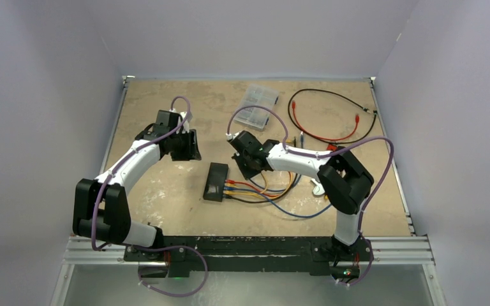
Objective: Pull the plug from the switch port
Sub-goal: Pick up the connector from the center of the board.
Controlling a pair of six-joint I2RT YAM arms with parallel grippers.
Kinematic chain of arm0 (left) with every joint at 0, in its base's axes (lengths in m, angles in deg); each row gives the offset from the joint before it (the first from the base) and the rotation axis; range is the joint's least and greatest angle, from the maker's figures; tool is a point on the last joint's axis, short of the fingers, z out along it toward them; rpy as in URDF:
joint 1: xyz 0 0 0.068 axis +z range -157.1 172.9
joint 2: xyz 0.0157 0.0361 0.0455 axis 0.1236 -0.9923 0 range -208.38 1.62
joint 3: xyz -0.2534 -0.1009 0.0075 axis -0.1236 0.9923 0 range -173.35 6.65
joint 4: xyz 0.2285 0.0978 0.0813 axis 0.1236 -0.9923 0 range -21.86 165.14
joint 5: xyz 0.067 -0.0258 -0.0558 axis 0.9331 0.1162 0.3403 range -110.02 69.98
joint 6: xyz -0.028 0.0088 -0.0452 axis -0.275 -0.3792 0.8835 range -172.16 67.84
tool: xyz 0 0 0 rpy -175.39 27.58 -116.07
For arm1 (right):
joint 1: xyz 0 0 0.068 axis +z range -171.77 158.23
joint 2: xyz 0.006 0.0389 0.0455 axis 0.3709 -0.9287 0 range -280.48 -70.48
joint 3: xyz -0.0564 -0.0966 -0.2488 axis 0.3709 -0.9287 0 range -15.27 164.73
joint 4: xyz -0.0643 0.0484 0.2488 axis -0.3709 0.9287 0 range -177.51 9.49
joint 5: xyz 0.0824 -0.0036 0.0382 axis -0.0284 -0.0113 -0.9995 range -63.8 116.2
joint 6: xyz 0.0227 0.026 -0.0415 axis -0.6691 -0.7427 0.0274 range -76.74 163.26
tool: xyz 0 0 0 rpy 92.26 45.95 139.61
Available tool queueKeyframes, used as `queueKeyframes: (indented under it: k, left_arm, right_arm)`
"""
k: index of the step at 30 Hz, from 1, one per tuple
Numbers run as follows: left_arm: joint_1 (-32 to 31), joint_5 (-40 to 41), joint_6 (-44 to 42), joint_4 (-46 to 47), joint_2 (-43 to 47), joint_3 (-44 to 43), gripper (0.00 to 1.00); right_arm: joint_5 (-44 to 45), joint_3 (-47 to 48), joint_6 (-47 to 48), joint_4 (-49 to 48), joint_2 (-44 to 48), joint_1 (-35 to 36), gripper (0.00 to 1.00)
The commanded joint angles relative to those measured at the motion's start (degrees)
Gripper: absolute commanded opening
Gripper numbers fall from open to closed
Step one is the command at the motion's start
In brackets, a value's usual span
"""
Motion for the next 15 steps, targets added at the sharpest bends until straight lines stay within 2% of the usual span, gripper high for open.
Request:
queueKeyframes:
  k: [1, 15]
  left_arm:
    - [0.5, 0.3, -1.0, 0.1, 0.2, -1.0, 0.44]
    - [0.5, 0.2, -1.0, 0.0, -0.5, -1.0, 0.44]
  right_arm:
    - [-3.5, 4.0, -1.4, 0.0, 5.3, 0.0, 0.00]
    - [-18.2, 6.9, -3.0, -2.4, 12.8, -6.2, 0.00]
